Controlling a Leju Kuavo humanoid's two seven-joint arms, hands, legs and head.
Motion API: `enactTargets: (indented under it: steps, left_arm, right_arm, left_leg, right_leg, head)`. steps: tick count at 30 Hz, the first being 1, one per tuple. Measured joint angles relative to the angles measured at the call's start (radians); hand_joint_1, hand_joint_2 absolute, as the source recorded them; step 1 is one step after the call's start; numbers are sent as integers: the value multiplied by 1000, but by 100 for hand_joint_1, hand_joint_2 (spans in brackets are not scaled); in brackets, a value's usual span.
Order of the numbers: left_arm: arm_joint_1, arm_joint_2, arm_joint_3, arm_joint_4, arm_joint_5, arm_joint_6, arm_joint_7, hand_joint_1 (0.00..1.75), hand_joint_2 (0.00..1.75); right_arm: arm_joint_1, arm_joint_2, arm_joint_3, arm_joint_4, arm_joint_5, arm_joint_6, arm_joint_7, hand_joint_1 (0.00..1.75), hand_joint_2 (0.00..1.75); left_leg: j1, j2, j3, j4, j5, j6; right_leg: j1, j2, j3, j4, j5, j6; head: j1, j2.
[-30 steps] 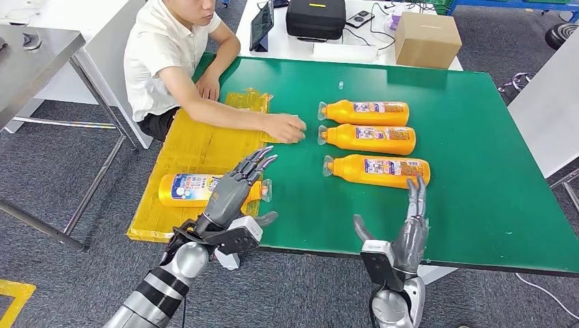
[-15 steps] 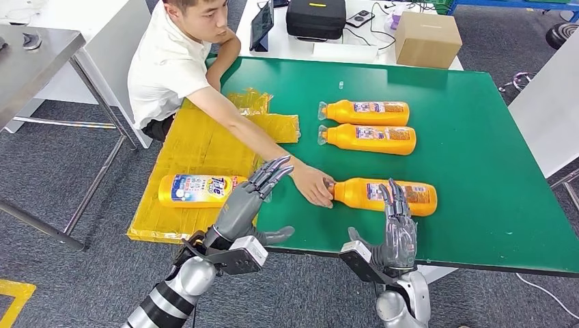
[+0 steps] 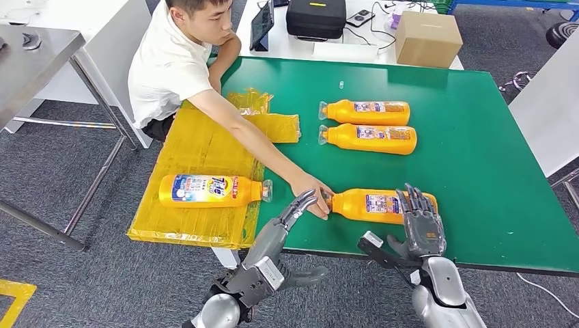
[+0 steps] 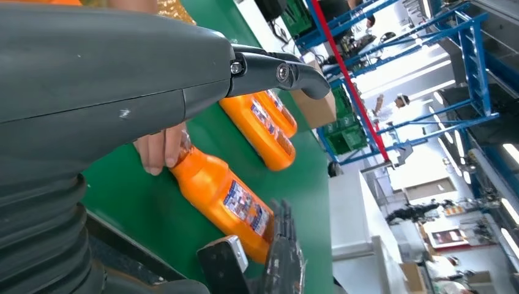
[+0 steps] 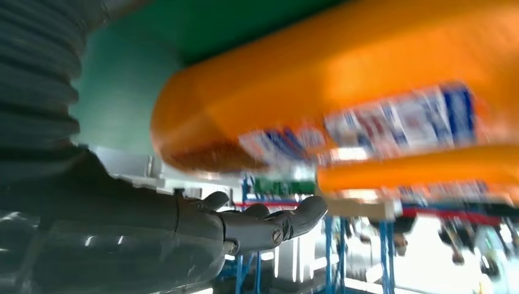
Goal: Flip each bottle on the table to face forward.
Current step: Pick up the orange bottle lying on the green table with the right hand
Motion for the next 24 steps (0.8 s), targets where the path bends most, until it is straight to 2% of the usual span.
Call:
enactTargets:
  steps: [5,14,19,24]
  left_arm:
    - [6,0,-9,0,-23,15,62,0,175]
    - [11,0,-10,0,-30,13,75,0,175]
    - [14,0,-13,0,-58,-8,99,0,175]
    - [16,-1,-18,0,-62,-14,105,0,175]
  right_arm:
    - [-31,-44,40,7,16,121,103,0,175]
    - [-45,-71,67,10,25,147,129,0,175]
    - [-59,-95,77,0,61,215,210,0,175]
    - [-76,-116,79,-2,64,265,228,0,175]
  left_leg:
    - [2,1,2,0,0,0]
    - [2,0,3,0,0,1]
    - [1,0,5,0,0,1]
    - [1,1,6,0,1,1]
  right_leg:
    - [2,0,1,0,0,0]
    - [1,0,3,0,0,0]
    - [1,0,5,0,0,0]
    - [1,0,6,0,0,0]
  head:
    - [0,0]
    - [0,0]
    - [0,0]
    - [0,0]
